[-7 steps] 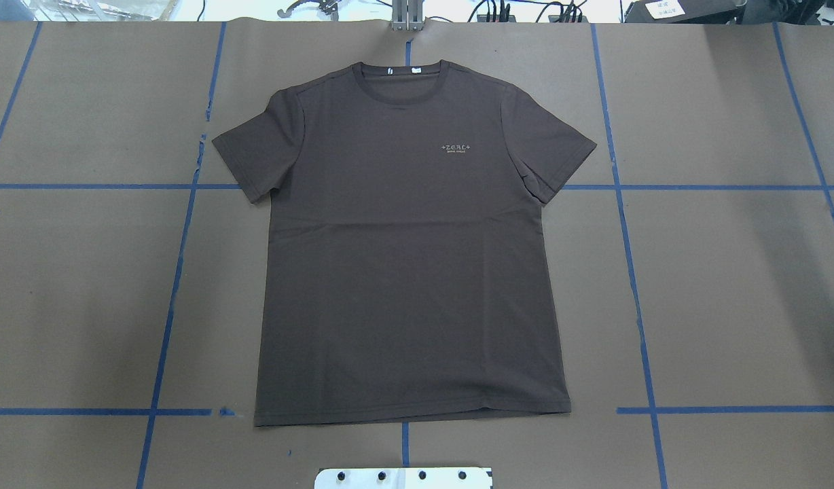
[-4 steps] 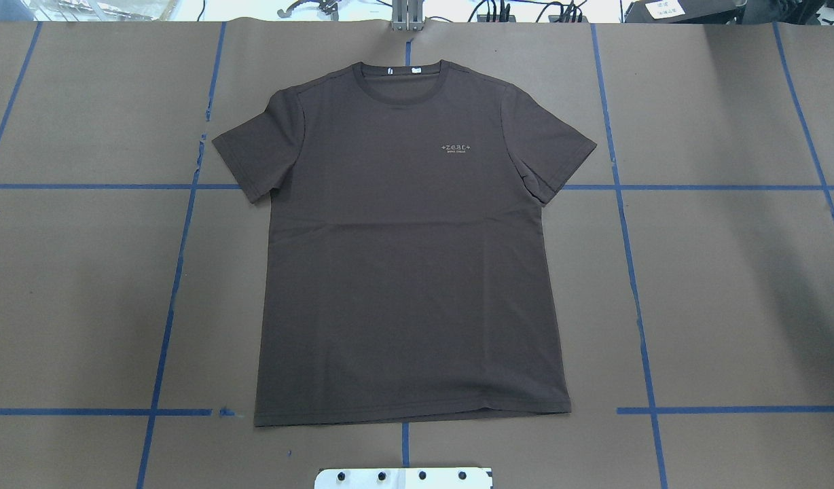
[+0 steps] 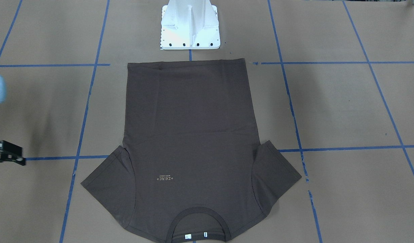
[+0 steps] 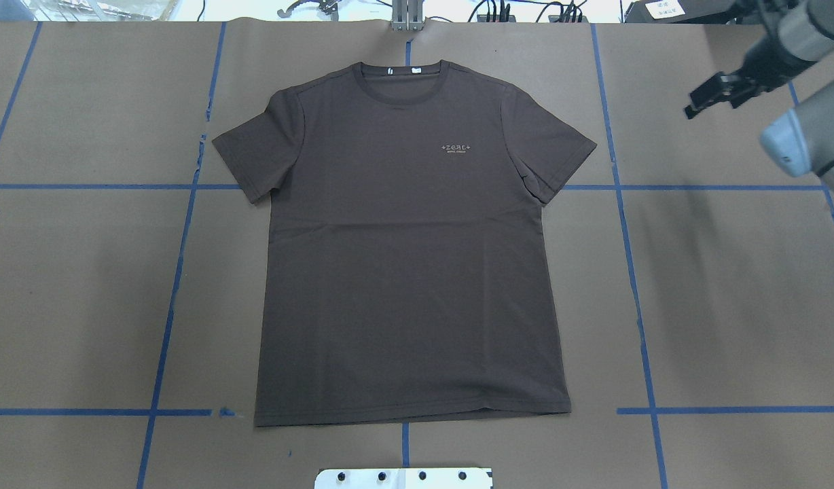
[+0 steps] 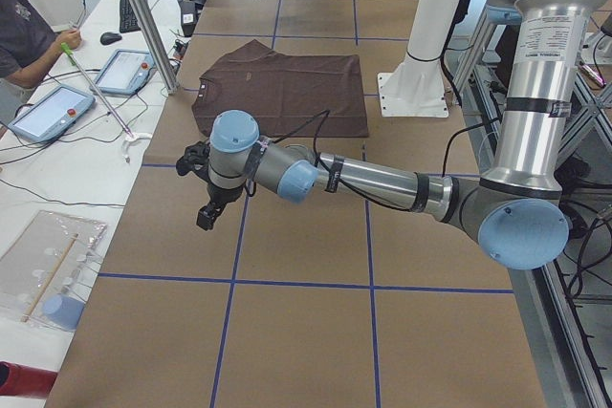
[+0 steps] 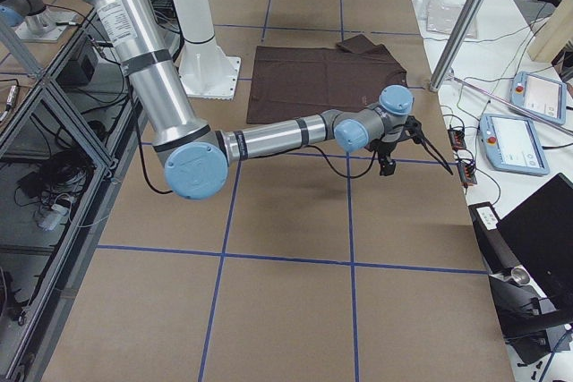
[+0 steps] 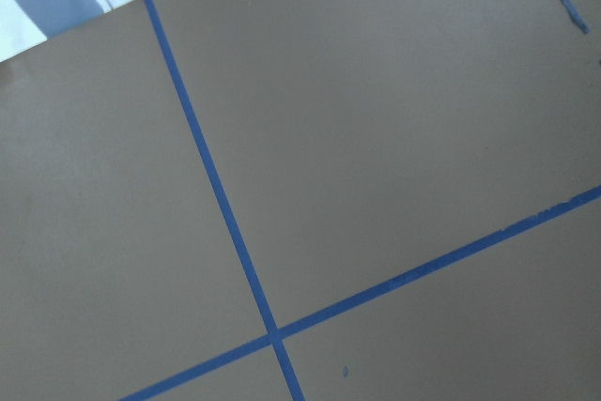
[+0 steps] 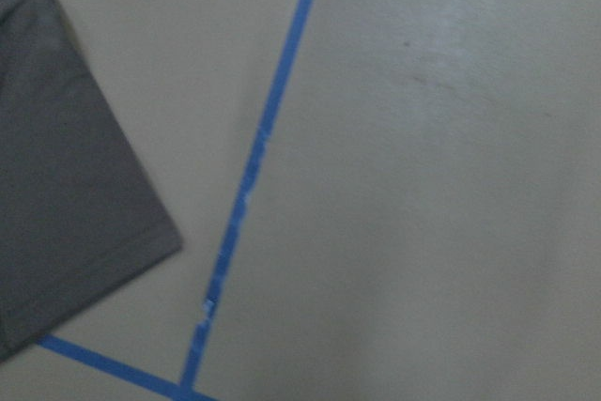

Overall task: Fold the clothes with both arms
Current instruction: 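Move the right gripper down to the sleeve nearest it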

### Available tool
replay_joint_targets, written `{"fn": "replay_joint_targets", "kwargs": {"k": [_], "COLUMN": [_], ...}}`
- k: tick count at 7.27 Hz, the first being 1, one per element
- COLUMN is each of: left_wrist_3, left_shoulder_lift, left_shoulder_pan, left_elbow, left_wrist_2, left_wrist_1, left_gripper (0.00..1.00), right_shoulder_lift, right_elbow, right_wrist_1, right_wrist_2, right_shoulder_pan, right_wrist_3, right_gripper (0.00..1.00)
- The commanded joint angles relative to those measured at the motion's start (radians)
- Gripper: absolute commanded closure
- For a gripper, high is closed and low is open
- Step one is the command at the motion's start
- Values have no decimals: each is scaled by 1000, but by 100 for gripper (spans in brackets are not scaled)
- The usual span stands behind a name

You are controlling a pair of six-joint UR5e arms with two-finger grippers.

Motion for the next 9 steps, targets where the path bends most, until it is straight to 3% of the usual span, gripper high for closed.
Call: {"fn": "replay_joint_targets", "kwargs": {"k": [1,3,9], "left_wrist_3": [-3,-3,2], "left_shoulder_lift": [-12,-18,-18], "left_shoulder_pan": [5,5,5], "left_elbow": [5,7,6], "left_wrist_2": [1,1,-2], "left_wrist_1": [-4,-4,-7], "left_gripper": [0,0,0], "right_shoulder_lift": [118,159,193], "right_elbow": [-85,-173,-294], "right_wrist_1": [136,162,159], "right_wrist_2": [-138,-164,-164], "right_shoulder_pan": [-147,-172,-207], "right_wrist_3": [243,259,259], "right_gripper": [1,1,2]}}
